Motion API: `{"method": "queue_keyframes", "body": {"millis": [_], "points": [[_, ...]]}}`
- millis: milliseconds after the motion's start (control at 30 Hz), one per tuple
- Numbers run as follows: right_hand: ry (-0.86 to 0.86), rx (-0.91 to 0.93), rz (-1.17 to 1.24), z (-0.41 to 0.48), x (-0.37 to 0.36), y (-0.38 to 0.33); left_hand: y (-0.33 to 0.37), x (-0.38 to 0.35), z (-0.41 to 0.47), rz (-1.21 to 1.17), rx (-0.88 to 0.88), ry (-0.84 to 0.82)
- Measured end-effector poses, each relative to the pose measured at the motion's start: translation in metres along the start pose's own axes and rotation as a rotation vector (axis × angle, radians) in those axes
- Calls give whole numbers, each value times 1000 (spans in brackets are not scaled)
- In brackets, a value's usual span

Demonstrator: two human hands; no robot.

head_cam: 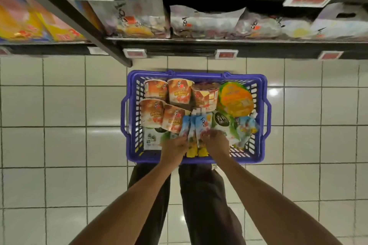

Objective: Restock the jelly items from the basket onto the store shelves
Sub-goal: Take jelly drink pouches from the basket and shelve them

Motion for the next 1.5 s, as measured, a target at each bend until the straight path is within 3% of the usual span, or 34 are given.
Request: {"method": "queue_keyframes", "body": {"millis": [133, 333, 467, 633, 733, 900, 1100, 1200, 1333, 1500], "points": [[-8, 64, -47, 6, -11, -3, 1, -14, 7, -13, -17, 135], [-74, 88, 89, 8, -10, 7, 4, -31, 14, 57, 23, 140], [-20, 140, 104, 7, -3, 11, -2, -28, 16, -71, 79, 169], [-54, 145, 208, -2, -5, 14, -6, -18, 9, -196, 102, 143], [-70, 147, 220, -11, -3, 5, -6, -10, 4, -321, 200, 210], [-199, 18, 521, -36, 16, -5, 13, 13, -18, -438, 246, 275], [-244, 93, 829, -98, 85, -53, 101, 56, -68, -624, 69, 226], [-192, 177, 867, -145, 146, -80, 168, 85, -110, -616, -70, 190], [-109, 241, 942, -210, 237, -112, 258, 136, -174, -664, -196, 260], [-21, 473, 953, -312, 349, -163, 374, 211, -260, -707, -387, 313]]}}
Point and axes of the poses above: each hand's wrist, its own z-axis towards the middle knuckle, its own x-axis out of the back of the hand, y = z × x, the point moved 5 cm from there along z, towards the middle knuckle, and after that the axes turned 13 degrees about -z, right-handed, at the moved point
